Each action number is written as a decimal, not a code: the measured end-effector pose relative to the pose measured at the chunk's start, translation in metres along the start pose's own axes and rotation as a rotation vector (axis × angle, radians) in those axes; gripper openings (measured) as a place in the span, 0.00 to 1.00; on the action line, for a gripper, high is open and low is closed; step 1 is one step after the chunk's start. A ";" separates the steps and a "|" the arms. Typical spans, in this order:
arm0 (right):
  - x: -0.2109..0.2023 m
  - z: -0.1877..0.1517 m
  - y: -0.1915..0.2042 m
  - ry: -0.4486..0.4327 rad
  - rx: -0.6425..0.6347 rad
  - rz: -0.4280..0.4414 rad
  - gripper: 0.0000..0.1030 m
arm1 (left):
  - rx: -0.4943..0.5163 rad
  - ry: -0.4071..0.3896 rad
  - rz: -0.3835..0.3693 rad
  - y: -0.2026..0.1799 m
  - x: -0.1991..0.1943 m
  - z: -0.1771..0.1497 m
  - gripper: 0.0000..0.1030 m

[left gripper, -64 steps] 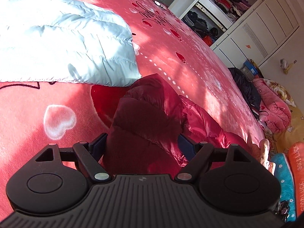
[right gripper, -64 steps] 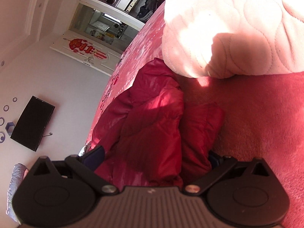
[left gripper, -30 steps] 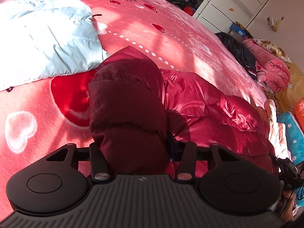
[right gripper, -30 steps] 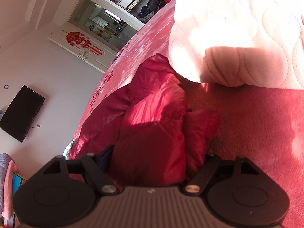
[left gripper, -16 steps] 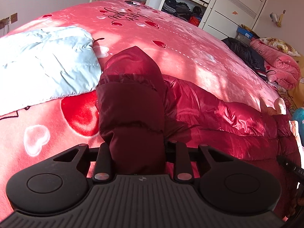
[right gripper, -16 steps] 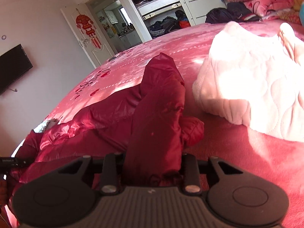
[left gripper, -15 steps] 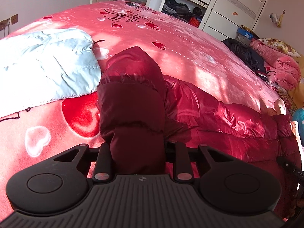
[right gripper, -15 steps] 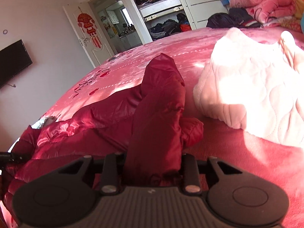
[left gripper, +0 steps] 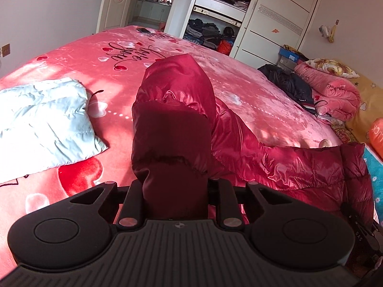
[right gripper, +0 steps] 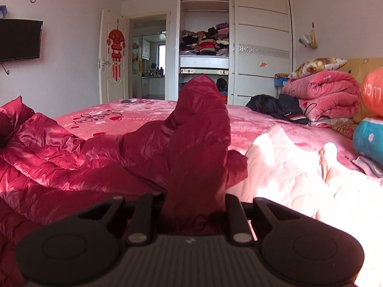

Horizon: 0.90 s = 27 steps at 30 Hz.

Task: Fold large clothes
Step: 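Lift the folded jacket with both grippers and carry it toward the stacked blankets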

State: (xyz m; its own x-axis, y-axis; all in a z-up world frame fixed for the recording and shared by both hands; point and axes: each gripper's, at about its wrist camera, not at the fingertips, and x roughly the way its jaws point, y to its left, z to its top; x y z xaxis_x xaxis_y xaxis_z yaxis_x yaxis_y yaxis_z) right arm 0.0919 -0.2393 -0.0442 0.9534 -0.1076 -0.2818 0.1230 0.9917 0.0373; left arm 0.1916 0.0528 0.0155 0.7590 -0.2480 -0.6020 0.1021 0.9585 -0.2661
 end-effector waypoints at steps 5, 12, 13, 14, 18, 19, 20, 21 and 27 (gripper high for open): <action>-0.013 0.015 -0.031 -0.113 0.018 -0.102 0.15 | 0.034 -0.052 -0.068 -0.044 0.000 0.023 0.22; -0.027 0.036 -0.103 -0.229 0.114 -0.288 0.15 | 0.103 -0.135 -0.225 -0.132 0.008 0.062 0.23; -0.028 0.038 -0.116 -0.241 0.132 -0.318 0.15 | 0.112 -0.141 -0.245 -0.144 0.010 0.065 0.23; -0.030 0.040 -0.126 -0.251 0.150 -0.341 0.15 | 0.128 -0.147 -0.268 -0.161 0.015 0.069 0.23; -0.039 0.043 -0.171 -0.306 0.217 -0.475 0.16 | 0.195 -0.164 -0.349 -0.224 0.048 0.081 0.23; -0.039 0.044 -0.180 -0.315 0.234 -0.500 0.16 | 0.200 -0.164 -0.360 -0.235 0.055 0.083 0.23; -0.039 0.045 -0.191 -0.322 0.252 -0.527 0.16 | 0.206 -0.162 -0.373 -0.250 0.061 0.082 0.23; -0.038 0.046 -0.199 -0.325 0.257 -0.550 0.16 | 0.209 -0.155 -0.384 -0.261 0.074 0.084 0.23; -0.043 0.038 -0.235 -0.295 0.251 -0.672 0.16 | 0.207 -0.085 -0.409 -0.315 0.152 0.081 0.24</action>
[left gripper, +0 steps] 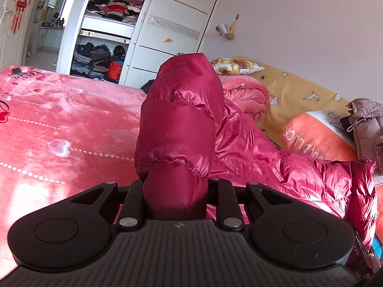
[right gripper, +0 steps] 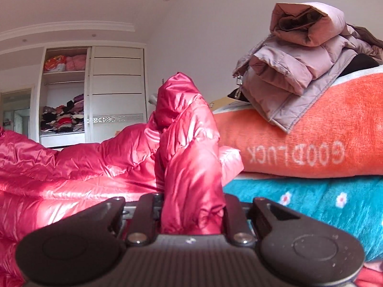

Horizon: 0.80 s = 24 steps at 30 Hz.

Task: Fold large clothes
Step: 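Lift the folded jacket with both grippers and carry it toward the stacked blankets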

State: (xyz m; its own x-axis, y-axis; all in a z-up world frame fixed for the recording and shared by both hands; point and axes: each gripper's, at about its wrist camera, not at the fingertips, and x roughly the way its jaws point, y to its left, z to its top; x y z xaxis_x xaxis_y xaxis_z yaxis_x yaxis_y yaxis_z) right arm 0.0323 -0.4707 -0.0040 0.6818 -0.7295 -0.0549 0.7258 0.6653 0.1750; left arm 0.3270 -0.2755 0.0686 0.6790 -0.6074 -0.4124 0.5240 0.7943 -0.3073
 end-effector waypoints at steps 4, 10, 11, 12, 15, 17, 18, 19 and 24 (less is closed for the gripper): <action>0.014 -0.019 -0.018 0.053 -0.016 -0.056 0.17 | 0.016 0.054 0.009 -0.005 0.049 -0.013 0.24; 0.041 -0.041 -0.034 0.100 -0.041 -0.106 0.19 | 0.029 0.109 0.039 -0.003 0.099 -0.031 0.25; 0.045 -0.044 -0.034 0.109 -0.054 -0.110 0.20 | 0.028 0.115 0.043 0.000 0.105 -0.032 0.25; 0.052 -0.048 -0.034 0.123 -0.068 -0.114 0.20 | 0.032 0.121 0.050 -0.001 0.111 -0.037 0.26; 0.068 -0.063 -0.035 0.180 -0.095 -0.130 0.23 | 0.050 0.137 0.065 -0.009 0.131 -0.041 0.29; 0.078 -0.074 -0.038 0.214 -0.108 -0.146 0.25 | 0.062 0.144 0.072 -0.009 0.140 -0.042 0.31; 0.081 -0.080 -0.039 0.229 -0.109 -0.155 0.26 | 0.070 0.150 0.077 -0.011 0.144 -0.047 0.32; 0.083 -0.083 -0.042 0.238 -0.101 -0.157 0.27 | 0.074 0.153 0.080 -0.010 0.147 -0.049 0.34; 0.091 -0.087 -0.047 0.281 -0.087 -0.174 0.35 | 0.121 0.179 0.125 -0.020 0.158 -0.067 0.45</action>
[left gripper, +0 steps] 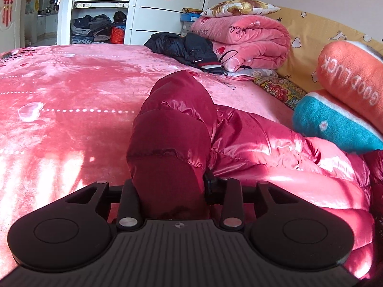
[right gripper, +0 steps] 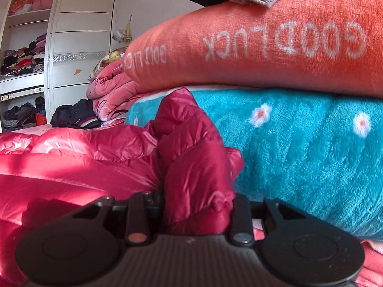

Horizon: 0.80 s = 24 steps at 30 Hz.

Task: Fold large clothes
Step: 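Lift the folded jacket with both grippers and carry it toward the stacked blankets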

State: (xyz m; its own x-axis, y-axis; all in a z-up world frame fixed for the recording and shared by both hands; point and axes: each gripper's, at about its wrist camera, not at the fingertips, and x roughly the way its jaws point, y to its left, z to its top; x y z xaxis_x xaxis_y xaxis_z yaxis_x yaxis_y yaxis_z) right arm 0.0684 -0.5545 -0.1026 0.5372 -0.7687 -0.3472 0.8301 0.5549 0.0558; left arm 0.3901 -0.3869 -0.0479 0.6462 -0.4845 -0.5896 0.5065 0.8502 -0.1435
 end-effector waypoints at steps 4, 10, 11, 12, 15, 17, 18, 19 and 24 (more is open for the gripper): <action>0.002 -0.003 -0.002 0.030 0.012 -0.006 0.43 | 0.018 -0.006 0.026 -0.002 0.007 -0.008 0.57; -0.003 0.002 -0.012 0.046 0.041 -0.009 0.57 | -0.020 -0.039 0.017 0.003 -0.013 -0.003 0.64; -0.004 0.003 -0.014 0.048 0.052 -0.013 0.61 | -0.034 -0.050 0.015 0.007 -0.016 -0.003 0.65; -0.006 0.002 -0.018 0.043 0.067 -0.024 0.67 | -0.044 -0.057 0.013 0.009 -0.020 -0.002 0.65; -0.016 0.007 -0.020 0.023 0.069 -0.038 0.72 | -0.066 -0.081 -0.002 0.016 -0.034 -0.002 0.66; -0.024 0.010 -0.020 0.005 0.056 -0.047 0.72 | -0.055 -0.108 0.008 0.017 -0.047 -0.003 0.68; -0.029 0.012 -0.019 -0.006 0.050 -0.051 0.73 | -0.047 -0.120 0.015 0.018 -0.052 -0.003 0.69; -0.034 0.014 -0.019 -0.019 0.044 -0.057 0.75 | -0.043 -0.130 0.021 0.018 -0.057 -0.004 0.74; -0.062 0.021 -0.025 -0.058 0.086 -0.054 0.79 | -0.037 -0.180 0.037 0.026 -0.089 -0.008 0.94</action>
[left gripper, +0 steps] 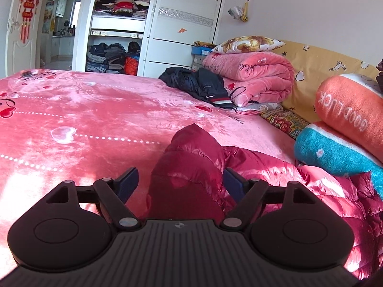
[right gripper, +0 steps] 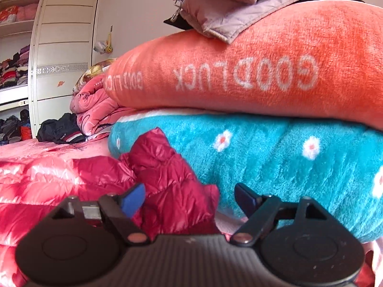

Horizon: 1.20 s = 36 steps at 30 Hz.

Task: Fold large clothes
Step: 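Lift the folded jacket with both grippers and carry it toward the stacked blankets, then lower the jacket onto the white cloth beside the blankets and open both grippers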

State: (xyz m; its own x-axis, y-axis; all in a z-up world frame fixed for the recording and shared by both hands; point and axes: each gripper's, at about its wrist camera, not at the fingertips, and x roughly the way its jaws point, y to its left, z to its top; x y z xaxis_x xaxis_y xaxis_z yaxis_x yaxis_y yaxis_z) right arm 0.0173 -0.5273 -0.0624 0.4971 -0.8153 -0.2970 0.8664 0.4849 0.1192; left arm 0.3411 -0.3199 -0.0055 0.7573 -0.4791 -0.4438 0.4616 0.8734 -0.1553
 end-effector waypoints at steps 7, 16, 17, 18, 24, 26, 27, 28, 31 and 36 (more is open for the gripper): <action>-0.039 0.005 0.007 0.007 0.010 0.061 0.80 | 0.010 0.013 -0.002 0.020 -0.053 -0.019 0.94; -0.103 -0.022 0.020 0.108 -0.002 0.161 0.80 | 0.015 0.093 0.029 0.040 -0.132 -0.084 0.97; -0.113 -0.029 0.021 0.125 -0.027 0.156 0.80 | 0.012 0.101 0.028 0.041 -0.139 -0.090 0.98; -0.121 -0.034 0.022 0.141 -0.045 0.152 0.80 | 0.008 0.111 0.027 0.042 -0.148 -0.098 0.98; -0.175 -0.053 0.017 0.209 -0.074 0.160 0.80 | 0.016 0.159 0.017 0.042 -0.200 -0.133 1.00; -0.191 -0.053 0.013 0.215 -0.070 0.157 0.80 | 0.021 0.177 -0.004 0.040 -0.218 -0.139 1.00; -0.202 -0.052 0.009 0.218 -0.061 0.150 0.81 | 0.026 0.176 -0.010 0.039 -0.225 -0.140 1.00; -0.210 -0.051 0.006 0.221 -0.052 0.147 0.82 | 0.030 0.172 -0.014 0.038 -0.233 -0.140 1.00; -0.238 -0.049 -0.005 0.229 -0.020 0.143 0.85 | 0.029 0.145 -0.032 0.035 -0.260 -0.139 1.00; -0.280 -0.039 -0.018 0.209 -0.009 0.134 0.87 | 0.060 0.095 -0.048 0.024 -0.301 -0.132 1.00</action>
State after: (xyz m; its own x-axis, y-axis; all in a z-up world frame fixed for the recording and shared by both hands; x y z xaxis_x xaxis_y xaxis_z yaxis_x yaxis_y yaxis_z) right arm -0.1390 -0.2954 -0.0185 0.5858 -0.6608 -0.4692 0.7927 0.5875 0.1623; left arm 0.0631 -0.1428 0.0078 0.6878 -0.5078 -0.5188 0.5256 0.8413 -0.1267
